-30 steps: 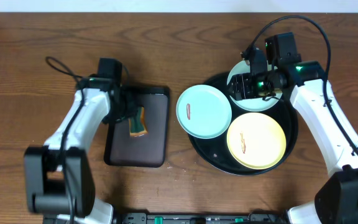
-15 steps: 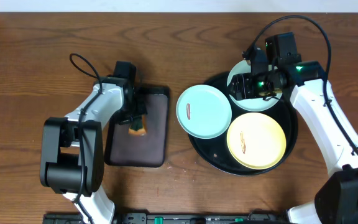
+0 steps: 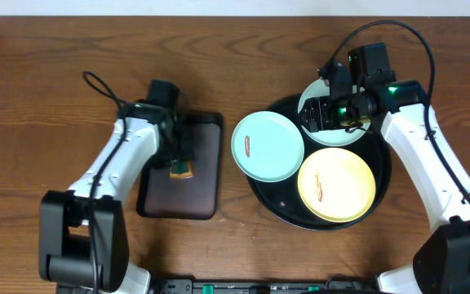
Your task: Clean dirty plates on tray and stack at the side
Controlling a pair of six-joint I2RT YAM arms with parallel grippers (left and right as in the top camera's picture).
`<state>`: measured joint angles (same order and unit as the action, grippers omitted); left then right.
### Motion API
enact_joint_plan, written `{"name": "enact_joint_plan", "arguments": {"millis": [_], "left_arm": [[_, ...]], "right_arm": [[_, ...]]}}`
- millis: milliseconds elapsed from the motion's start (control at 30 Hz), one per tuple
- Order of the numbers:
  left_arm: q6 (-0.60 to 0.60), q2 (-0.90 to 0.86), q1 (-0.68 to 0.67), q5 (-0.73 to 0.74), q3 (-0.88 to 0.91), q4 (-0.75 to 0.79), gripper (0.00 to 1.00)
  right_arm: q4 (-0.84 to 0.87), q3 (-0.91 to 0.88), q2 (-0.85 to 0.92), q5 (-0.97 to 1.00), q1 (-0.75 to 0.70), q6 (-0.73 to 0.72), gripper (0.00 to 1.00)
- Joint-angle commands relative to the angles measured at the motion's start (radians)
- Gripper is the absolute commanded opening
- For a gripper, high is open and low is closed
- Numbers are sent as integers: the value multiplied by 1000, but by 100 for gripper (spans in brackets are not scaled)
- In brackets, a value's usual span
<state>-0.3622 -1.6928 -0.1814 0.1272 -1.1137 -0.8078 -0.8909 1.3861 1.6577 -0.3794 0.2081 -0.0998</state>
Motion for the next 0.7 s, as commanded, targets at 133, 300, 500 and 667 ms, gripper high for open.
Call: {"name": "enact_joint_plan", "arguments": {"millis": [133, 300, 500, 667], "left_arm": [[-35, -68, -38, -95, 160, 131, 30], [-40, -70, -38, -85, 169, 160, 7], [-39, -18, -38, -45, 79, 47, 17], [-35, 52, -38, -63, 31, 24, 51]], "right_arm": [[-8, 13, -6, 5, 3, -19, 71], [-11, 13, -6, 5, 3, -19, 71], [-10, 13, -6, 6, 3, -19, 72], [-10, 13, -6, 6, 3, -19, 72]]}}
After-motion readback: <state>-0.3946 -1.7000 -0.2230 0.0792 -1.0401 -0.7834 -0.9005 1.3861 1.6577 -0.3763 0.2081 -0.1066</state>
